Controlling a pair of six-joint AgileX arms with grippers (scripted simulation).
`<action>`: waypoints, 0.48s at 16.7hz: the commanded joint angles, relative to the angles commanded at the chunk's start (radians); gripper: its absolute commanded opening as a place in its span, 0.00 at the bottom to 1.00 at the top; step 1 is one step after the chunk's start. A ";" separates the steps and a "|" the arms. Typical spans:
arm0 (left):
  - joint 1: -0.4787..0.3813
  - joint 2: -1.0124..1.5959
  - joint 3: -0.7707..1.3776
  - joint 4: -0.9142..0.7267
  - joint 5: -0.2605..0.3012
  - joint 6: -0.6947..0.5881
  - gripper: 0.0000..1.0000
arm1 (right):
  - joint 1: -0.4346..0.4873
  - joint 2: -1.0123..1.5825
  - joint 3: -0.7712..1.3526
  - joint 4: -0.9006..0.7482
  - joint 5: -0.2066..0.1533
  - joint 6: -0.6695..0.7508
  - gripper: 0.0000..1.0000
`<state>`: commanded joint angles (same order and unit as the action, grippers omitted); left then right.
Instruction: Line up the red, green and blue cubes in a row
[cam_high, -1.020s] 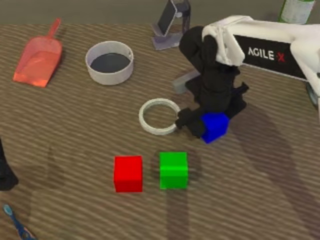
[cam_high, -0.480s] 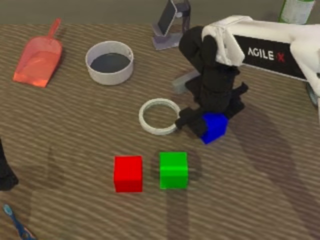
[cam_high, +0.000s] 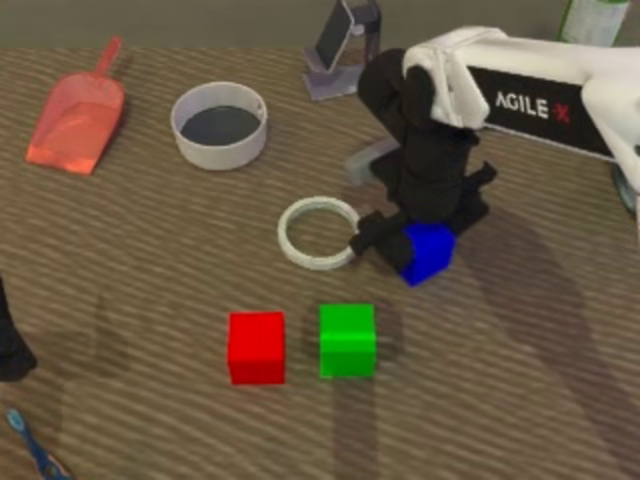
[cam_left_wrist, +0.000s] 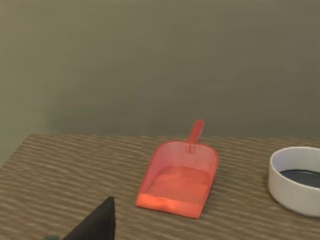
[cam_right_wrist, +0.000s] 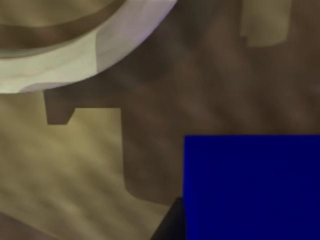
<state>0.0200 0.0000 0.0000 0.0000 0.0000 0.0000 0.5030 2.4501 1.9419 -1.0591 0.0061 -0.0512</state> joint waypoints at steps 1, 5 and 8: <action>0.000 0.000 0.000 0.000 0.000 0.000 1.00 | 0.000 -0.005 0.020 -0.024 0.000 0.001 0.00; 0.000 0.000 0.000 0.000 0.000 0.000 1.00 | 0.005 -0.040 0.126 -0.180 -0.001 0.001 0.00; 0.000 0.000 0.000 0.000 0.000 0.000 1.00 | 0.007 -0.056 0.160 -0.218 -0.001 -0.001 0.00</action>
<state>0.0200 0.0000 0.0000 0.0000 0.0000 0.0000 0.5100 2.3946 2.1020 -1.2769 0.0053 -0.0521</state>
